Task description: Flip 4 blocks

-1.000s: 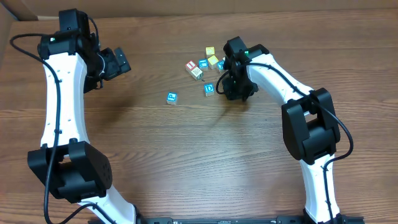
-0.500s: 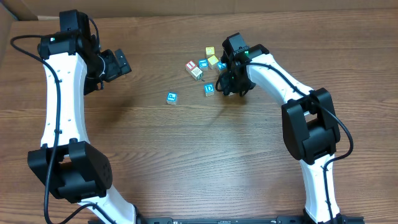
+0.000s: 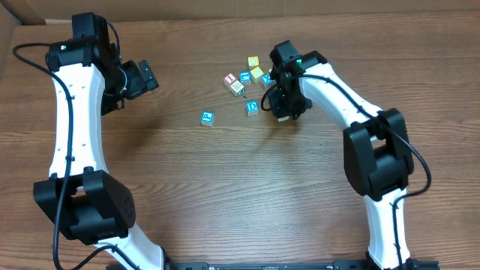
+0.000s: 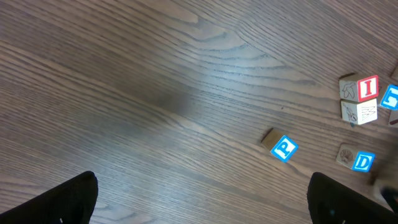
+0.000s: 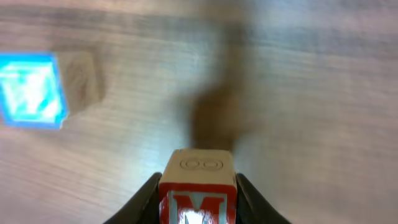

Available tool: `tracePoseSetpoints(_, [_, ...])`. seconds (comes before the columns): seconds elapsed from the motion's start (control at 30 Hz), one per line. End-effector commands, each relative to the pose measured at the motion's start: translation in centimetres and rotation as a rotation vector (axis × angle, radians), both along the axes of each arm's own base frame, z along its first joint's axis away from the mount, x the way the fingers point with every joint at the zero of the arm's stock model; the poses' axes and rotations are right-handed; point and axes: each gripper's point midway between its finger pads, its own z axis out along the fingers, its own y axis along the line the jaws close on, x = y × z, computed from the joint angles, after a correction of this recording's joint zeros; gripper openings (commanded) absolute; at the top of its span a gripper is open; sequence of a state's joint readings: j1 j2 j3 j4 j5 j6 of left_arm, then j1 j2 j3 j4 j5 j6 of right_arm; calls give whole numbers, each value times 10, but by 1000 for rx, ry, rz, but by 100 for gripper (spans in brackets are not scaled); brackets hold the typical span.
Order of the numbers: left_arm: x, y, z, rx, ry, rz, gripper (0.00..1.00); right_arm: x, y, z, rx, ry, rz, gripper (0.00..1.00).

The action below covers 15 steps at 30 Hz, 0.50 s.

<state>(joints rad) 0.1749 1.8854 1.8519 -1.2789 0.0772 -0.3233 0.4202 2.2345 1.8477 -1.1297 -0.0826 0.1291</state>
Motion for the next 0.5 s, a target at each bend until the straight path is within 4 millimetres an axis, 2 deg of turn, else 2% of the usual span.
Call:
tracePoseSetpoints(0.0, [-1,1,-4,0,15,16,100,-1,5,97,114,-128,-91,25])
tracePoseSetpoints(0.1, [-1,1,-4,0,14,16,100,-31,-6,121,111,-63,-187,22])
tracePoseSetpoints(0.2, [-1,1,-4,0,14,16,100,-56,-16,127,78,17,-241,22])
tracePoseSetpoints(0.3, [-1,1,-4,0,14,16,100,-75,-21,122,44,95,-269,18])
tracePoseSetpoints(0.47, [-1,1,-4,0,14,16,100,-89,-15,102,16,143,-278,18])
